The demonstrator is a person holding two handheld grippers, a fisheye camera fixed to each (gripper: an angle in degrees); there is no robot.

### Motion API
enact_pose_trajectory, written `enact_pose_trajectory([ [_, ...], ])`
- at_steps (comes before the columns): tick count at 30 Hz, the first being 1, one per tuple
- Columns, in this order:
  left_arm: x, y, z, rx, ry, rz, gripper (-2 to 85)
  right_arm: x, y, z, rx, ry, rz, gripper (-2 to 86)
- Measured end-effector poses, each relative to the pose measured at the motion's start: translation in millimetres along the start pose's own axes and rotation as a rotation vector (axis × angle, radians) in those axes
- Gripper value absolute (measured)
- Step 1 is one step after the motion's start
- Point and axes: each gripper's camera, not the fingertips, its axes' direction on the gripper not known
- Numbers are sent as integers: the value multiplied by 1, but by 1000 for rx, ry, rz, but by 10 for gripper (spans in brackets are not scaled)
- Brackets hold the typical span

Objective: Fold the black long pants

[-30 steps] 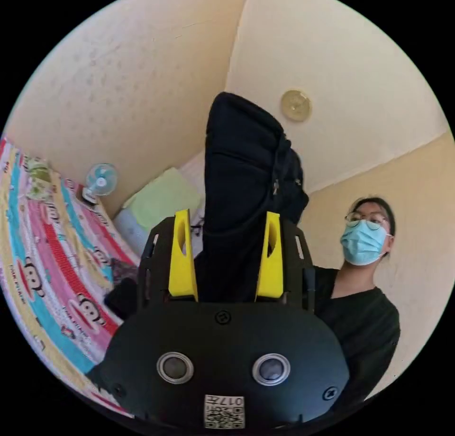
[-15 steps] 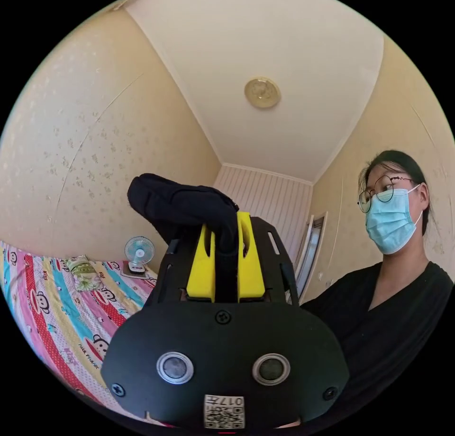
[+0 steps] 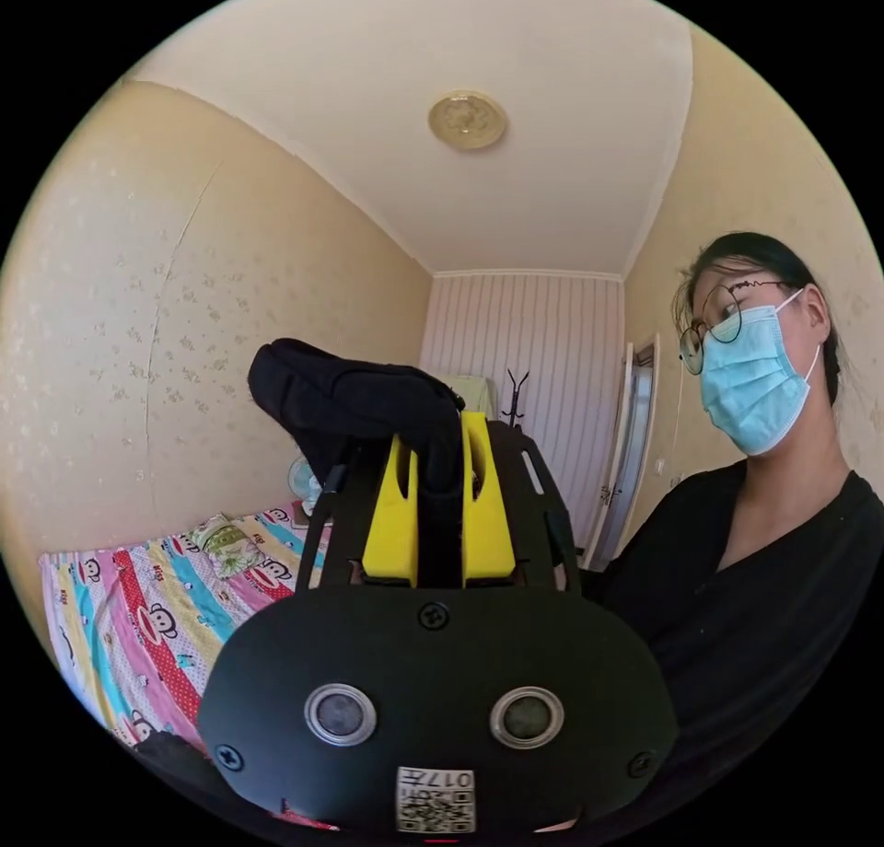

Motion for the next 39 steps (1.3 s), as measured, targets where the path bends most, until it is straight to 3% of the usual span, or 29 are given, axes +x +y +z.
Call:
enact_pose_trajectory([
  [1,2,-3,1,-11,10,15,66,6,-7,14,-75,37,24,195],
  [2,1,-5,1,-15,22,11,66,11,-11,23,-114,61,47,107],
  [4,0,-7,-6,-6,15,-8,67,6,-15,23,-57,10,-11,45],
  [8,6,-25,-30,13,-78,23,67,-62,-40,4,138,-4,-297,19],
  [11,15,-57,-41,74,-84,100,69,-132,-77,21,158,185,-497,15],
  [14,6,-99,-44,87,-107,144,71,-169,-123,37,187,206,-602,14],
  [16,-20,-118,-38,54,-115,129,73,-163,-154,49,174,262,-553,15],
  [21,-167,-134,23,-122,-254,-99,75,-58,-229,89,105,545,-319,22],
  [24,-331,-138,99,-252,-324,-297,89,50,-304,115,85,836,-219,40],
  [26,-460,-109,138,-363,-461,-544,124,143,-347,131,30,1050,-141,67],
  [28,-517,-68,140,-402,-509,-715,133,205,-348,129,-16,1243,105,65],
  [31,-555,16,132,-368,-413,-826,121,272,-299,124,-87,1280,178,57],
  [33,-566,78,133,-448,-427,-886,113,318,-249,121,-195,1260,232,60],
  [37,-570,235,147,-760,-379,-1094,113,419,-87,112,-491,1218,537,59],
  [39,-560,288,148,-849,-364,-1211,113,444,-20,104,-549,1184,710,59],
])
